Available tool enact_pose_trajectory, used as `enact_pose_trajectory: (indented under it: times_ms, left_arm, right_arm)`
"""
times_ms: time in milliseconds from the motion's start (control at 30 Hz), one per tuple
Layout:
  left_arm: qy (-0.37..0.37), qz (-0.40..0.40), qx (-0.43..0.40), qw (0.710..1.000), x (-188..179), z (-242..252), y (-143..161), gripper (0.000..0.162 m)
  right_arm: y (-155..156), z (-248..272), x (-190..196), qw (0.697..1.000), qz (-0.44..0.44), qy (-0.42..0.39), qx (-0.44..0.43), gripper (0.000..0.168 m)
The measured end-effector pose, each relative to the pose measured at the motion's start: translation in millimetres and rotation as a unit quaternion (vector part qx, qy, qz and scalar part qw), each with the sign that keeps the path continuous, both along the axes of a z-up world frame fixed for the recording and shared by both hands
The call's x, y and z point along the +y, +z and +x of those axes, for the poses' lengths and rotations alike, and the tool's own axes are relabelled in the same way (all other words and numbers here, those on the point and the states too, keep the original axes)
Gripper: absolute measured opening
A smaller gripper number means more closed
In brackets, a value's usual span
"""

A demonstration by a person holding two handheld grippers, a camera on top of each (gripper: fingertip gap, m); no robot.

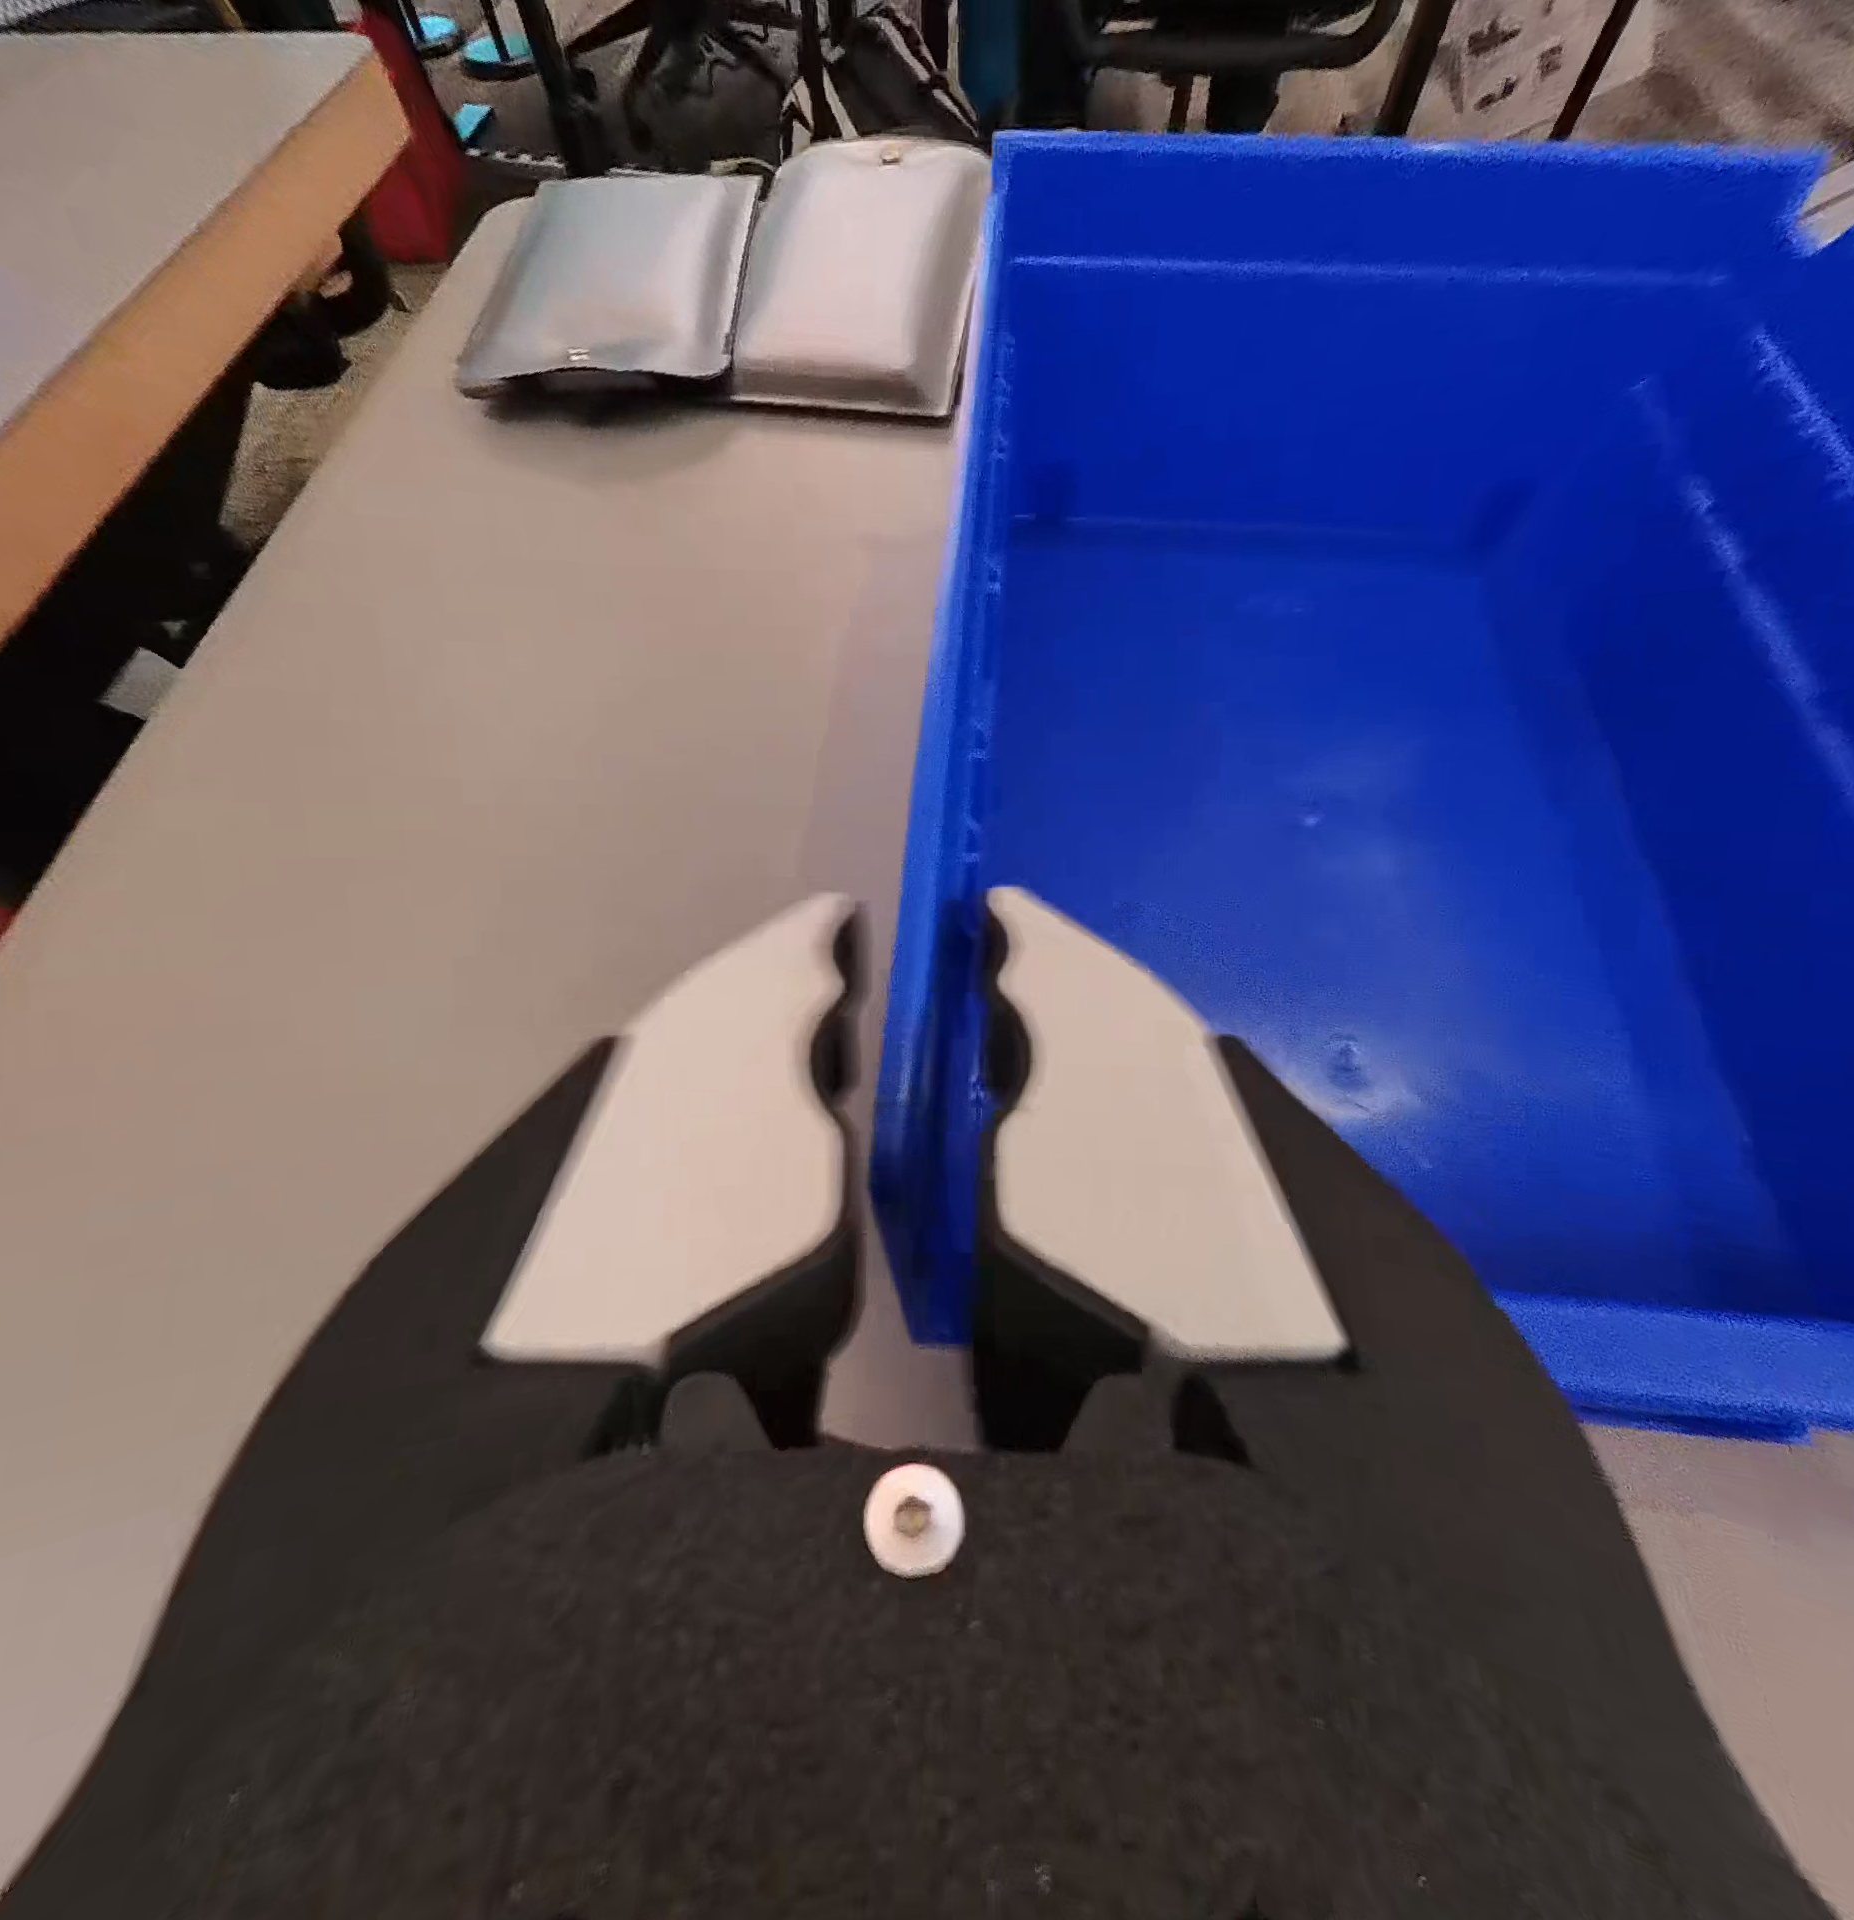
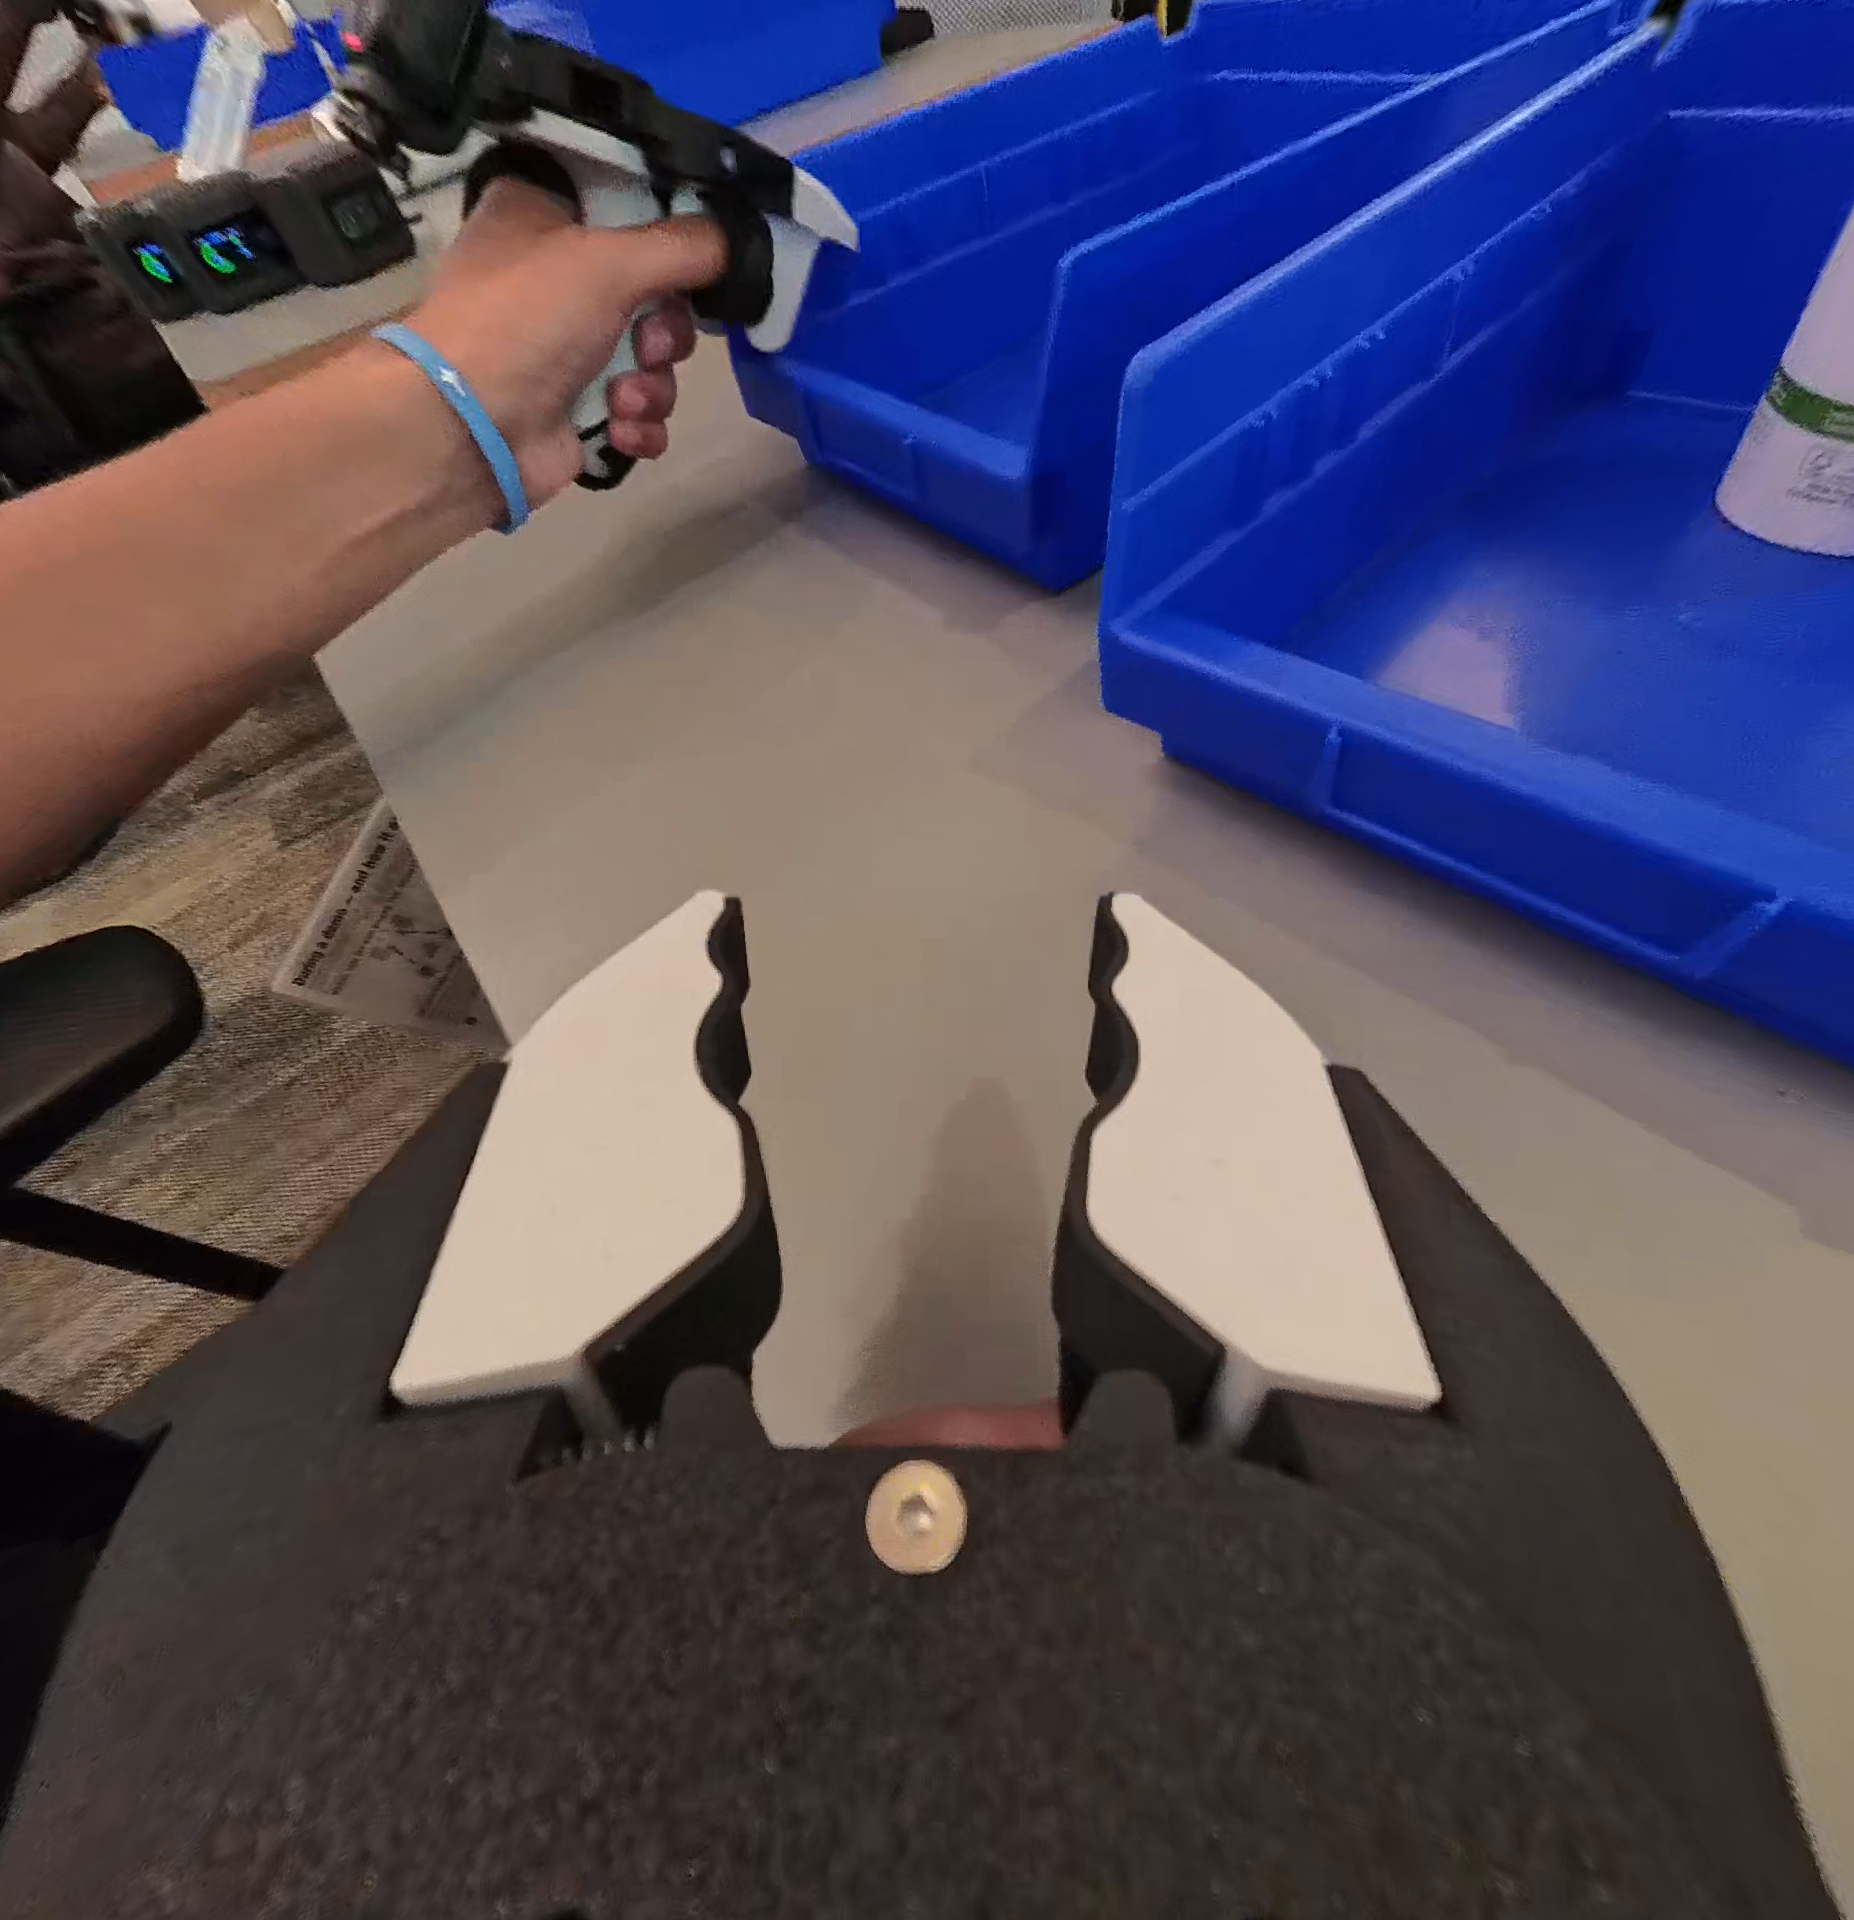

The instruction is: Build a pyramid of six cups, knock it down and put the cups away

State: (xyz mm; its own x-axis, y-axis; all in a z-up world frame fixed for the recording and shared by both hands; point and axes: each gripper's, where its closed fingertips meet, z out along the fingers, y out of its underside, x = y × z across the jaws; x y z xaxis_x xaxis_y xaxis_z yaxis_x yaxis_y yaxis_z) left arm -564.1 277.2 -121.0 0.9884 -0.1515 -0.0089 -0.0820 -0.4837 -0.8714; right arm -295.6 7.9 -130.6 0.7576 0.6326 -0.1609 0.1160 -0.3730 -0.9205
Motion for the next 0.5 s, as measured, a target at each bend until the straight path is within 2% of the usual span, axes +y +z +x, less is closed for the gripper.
enact_pose_trajectory:
  times_ms: [33, 100, 133, 167, 200, 400, 500]
  left_arm:
    - [-0.004, 0.000, -0.015, 1.000, -2.0, 2.6, 0.1, 0.011]
    - [-0.002, -0.007, -0.026, 1.000, -14.6, 3.8, -0.8, 0.007]
    - [0.000, -0.007, -0.025, 1.000, -26.2, 3.4, -0.9, 0.005]
    - [0.005, -0.002, -0.023, 1.000, -40.8, 2.4, -1.0, 0.005]
    - [0.016, 0.005, -0.016, 1.000, -58.3, -0.8, -0.8, 0.005]
    - [0.087, 0.007, -0.012, 0.996, -179.1, -8.4, -0.5, 0.005]
    - [0.097, 0.006, -0.016, 0.995, -224.2, -4.0, -0.7, 0.005]
  right_arm:
    - [-1.2, 0.9, 1.8, 1.000, 0.002, -0.012, -0.011, 0.063]
    - [-1.0, 9.6, 12.0, 0.997, 0.010, -0.070, -0.027, 0.063]
    - [-1.5, 18.1, 18.0, 0.993, 0.005, -0.117, -0.029, 0.059]
    - [-3.0, 22.7, 20.5, 0.989, -0.002, -0.143, -0.029, 0.052]
    - [-4.2, 22.8, 21.2, 0.988, -0.009, -0.153, -0.027, 0.053]
    - [18.7, -32.8, 38.5, 0.992, -0.010, -0.123, -0.010, 0.058]
    - [28.2, -72.3, 43.7, 0.995, -0.010, -0.095, -0.001, 0.059]
